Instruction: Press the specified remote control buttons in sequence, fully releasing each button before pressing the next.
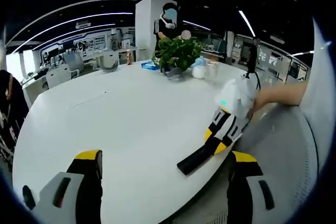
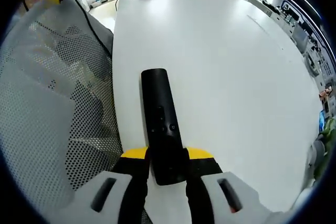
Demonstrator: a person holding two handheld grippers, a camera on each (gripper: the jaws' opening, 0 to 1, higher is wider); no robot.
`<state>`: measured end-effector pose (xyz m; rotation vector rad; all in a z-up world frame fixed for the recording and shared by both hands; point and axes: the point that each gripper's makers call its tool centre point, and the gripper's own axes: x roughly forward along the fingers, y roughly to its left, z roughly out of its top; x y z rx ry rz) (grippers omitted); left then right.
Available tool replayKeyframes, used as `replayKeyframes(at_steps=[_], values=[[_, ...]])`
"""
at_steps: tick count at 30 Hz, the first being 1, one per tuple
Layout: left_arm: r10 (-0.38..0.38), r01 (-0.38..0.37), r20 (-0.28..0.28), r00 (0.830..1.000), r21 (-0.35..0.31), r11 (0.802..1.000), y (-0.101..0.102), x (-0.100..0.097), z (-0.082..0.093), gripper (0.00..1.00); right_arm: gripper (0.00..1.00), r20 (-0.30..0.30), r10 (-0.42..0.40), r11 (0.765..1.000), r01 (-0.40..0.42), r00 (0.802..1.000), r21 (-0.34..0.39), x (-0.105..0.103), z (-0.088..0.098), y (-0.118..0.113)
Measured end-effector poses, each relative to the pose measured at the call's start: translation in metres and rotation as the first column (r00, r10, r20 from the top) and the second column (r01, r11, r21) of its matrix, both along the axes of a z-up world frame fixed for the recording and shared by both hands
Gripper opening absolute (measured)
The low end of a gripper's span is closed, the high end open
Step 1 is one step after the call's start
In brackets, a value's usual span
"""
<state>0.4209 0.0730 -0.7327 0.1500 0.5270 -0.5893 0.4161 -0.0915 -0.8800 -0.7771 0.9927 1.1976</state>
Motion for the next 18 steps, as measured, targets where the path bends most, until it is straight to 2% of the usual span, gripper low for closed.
replayKeyframes(at_steps=[2, 3, 5, 8, 10, 12, 14, 15, 16, 18], values=[[-0.007, 0.007, 0.026, 1.000, 0.020, 1.000, 0.005, -0.003, 0.001, 0.99, 0.26, -0.003, -0.004, 1.000, 0.004, 1.000, 0.005, 0.000, 0.000, 0.000], [-0.002, 0.001, 0.026, 1.000, 0.048, 0.999, 0.009, -0.007, -0.002, 0.99, 0.26, -0.004, -0.007, 1.000, 0.007, 1.000, 0.007, 0.000, 0.000, 0.000], [0.021, -0.023, 0.028, 0.999, 0.062, 0.998, 0.015, -0.012, -0.005, 0.99, 0.26, -0.003, -0.006, 1.000, 0.006, 1.000, 0.007, 0.000, 0.000, 0.000], [0.073, -0.076, 0.051, 0.996, 0.042, 0.996, 0.022, -0.016, -0.004, 0.99, 0.26, -0.002, -0.008, 1.000, 0.008, 1.000, 0.009, 0.000, 0.000, 0.001], [0.111, -0.119, 0.118, 0.987, 0.059, 0.991, 0.031, -0.008, 0.001, 0.99, 0.26, -0.002, -0.027, 0.999, 0.027, 1.000, 0.027, 0.000, 0.000, 0.000], [0.135, -0.140, 0.122, 0.983, 0.031, 0.990, 0.031, -0.002, 0.002, 0.99, 0.26, -0.001, -0.040, 0.998, 0.040, 0.999, 0.039, 0.000, 0.000, 0.000], [0.142, -0.149, 0.143, 0.980, 0.043, 0.988, 0.033, 0.002, 0.001, 0.98, 0.26, 0.002, -0.035, 0.999, 0.035, 0.999, 0.034, 0.000, 0.000, 0.001], [0.126, -0.139, 0.152, 0.980, 0.080, 0.987, 0.035, 0.002, -0.002, 0.98, 0.26, 0.004, -0.034, 0.999, 0.034, 0.999, 0.031, 0.000, 0.000, 0.001], [0.104, -0.121, 0.150, 0.983, 0.112, 0.986, 0.035, 0.001, -0.006, 0.99, 0.26, 0.006, -0.036, 0.999, 0.036, 0.999, 0.028, 0.000, 0.000, 0.001], [0.098, -0.114, 0.133, 0.986, 0.119, 0.986, 0.030, -0.003, -0.008, 0.99, 0.26, 0.017, -0.036, 0.999, 0.036, 0.999, 0.025, 0.000, 0.000, 0.001]])
